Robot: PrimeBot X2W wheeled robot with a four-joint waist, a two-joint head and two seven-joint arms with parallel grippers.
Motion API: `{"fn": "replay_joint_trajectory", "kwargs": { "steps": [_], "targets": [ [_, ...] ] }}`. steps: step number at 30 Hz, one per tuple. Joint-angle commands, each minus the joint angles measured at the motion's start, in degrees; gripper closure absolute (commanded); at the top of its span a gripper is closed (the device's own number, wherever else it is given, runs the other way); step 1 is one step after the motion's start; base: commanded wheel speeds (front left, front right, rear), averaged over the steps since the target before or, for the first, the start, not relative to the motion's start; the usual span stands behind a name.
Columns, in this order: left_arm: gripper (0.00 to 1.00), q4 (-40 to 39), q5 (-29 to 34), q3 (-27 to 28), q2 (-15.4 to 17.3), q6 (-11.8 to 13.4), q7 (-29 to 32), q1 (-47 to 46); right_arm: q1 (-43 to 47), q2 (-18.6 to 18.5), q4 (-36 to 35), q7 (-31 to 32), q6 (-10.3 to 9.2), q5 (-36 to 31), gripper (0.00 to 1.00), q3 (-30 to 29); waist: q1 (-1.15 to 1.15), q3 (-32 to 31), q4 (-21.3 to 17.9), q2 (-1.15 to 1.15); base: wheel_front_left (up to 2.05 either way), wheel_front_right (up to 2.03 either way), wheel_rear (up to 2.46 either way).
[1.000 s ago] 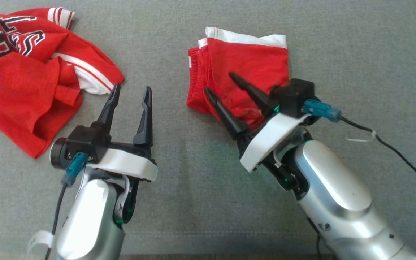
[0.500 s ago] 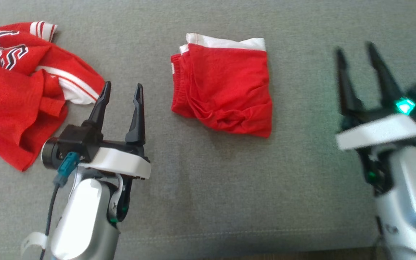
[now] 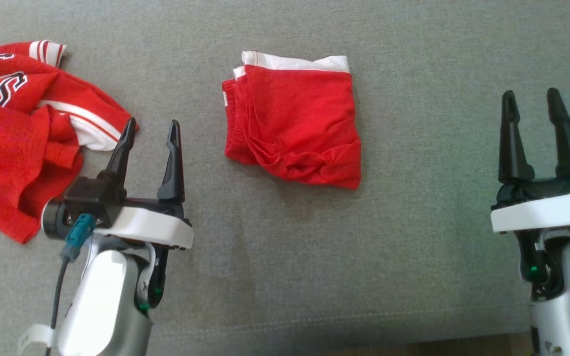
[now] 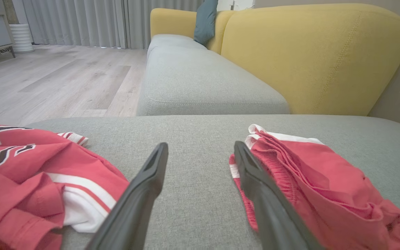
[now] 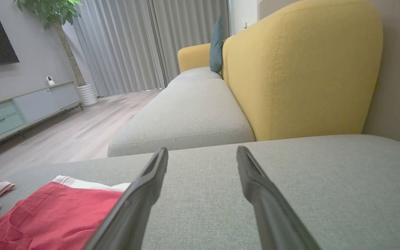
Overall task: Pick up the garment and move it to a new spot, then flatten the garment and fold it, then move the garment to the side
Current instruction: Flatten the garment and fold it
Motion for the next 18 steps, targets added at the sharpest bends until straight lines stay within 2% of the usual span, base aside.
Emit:
{"fn": "replay_joint_trajectory", "kwargs": {
  "steps": [1,13,14,15,18],
  "targets": [
    [0.0,-2.18,0.26,1.9,1.22,0.57,-0.29,-0.85,0.07,0.06,-2.47,0.46,-0.04,-0.51,0.0,1.02,0.0,-0.08,0.09,0.0,0.0,0.0,0.0],
    [0.0,-2.55,0.17,1.45,1.24,1.01,-0.29,-0.66,0.3,-0.29,-2.67,1.48,-0.04,-0.24,0.0,2.0,0.0,-0.47,0.65,0.0,0.0,0.0,0.0],
    [0.0,-2.6,0.16,1.41,1.23,1.02,-0.29,-0.66,0.28,-0.38,-2.52,1.75,-0.04,-0.12,0.58,2.13,0.0,-0.46,0.69,0.0,0.0,0.0,0.0],
    [0.0,-2.64,0.14,1.35,1.22,1.03,-0.29,-0.67,0.25,-0.47,-2.18,2.14,-0.04,0.0,1.0,2.16,0.0,-0.43,0.73,0.0,0.0,0.0,0.0],
    [0.0,-2.76,0.11,1.18,1.18,1.06,-0.29,-0.8,-0.63,-0.89,-0.76,2.76,-0.04,0.68,1.0,3.58,0.0,-0.1,0.87,0.0,0.0,0.0,0.0]
  ]
}}
